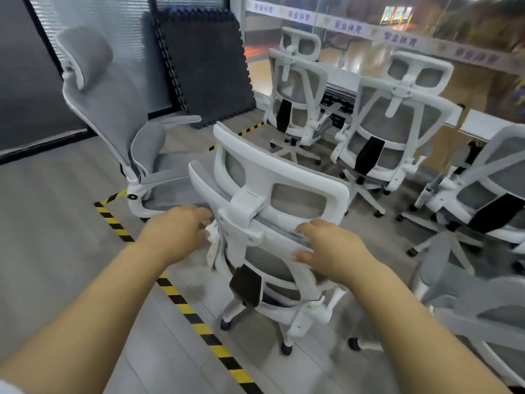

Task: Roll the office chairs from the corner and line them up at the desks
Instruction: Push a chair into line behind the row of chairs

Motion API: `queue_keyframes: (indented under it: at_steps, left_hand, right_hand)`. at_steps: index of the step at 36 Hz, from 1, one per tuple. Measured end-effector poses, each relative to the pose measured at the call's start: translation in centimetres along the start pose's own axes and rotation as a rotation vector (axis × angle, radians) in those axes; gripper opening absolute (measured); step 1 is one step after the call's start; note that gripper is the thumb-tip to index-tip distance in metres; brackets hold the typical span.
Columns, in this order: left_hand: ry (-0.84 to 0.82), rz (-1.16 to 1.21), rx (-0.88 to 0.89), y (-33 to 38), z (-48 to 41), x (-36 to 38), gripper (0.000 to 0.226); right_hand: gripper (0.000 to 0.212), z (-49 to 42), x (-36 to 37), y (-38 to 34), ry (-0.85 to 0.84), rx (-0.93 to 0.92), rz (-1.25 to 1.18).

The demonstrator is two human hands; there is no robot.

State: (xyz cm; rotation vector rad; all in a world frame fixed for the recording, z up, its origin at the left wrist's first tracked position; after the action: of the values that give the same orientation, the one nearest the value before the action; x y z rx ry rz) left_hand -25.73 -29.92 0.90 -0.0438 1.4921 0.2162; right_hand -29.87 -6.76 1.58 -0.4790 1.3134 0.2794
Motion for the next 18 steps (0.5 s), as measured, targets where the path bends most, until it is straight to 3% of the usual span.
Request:
queue_keyframes:
  at_steps: [11,18]
  left_hand:
    - [0.074,0.007,0.319,-2.1,-8.9,0.7,0.048]
    - [0.072,-0.034,0.542,-0.8,-11.3,1.4,0.042]
  right_hand:
    - [0.048,-2.1,1.8,-1.2,0.001,0.248,-0.017]
    - [0.044,-1.6,2.3,0.1,0.064,0.475,-0.164]
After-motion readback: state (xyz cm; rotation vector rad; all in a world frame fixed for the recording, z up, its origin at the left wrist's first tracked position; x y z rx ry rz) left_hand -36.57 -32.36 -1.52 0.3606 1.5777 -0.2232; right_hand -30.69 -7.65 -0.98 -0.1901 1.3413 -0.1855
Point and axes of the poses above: each hand's wrist, its own z-axis away from the middle knuckle, its own x-axis out of the palm, y = z × x, the point moved 9 cm from there along -z, towards the middle knuckle, and after that the axes turned 4 degrees about -z, right-handed, at the moved point
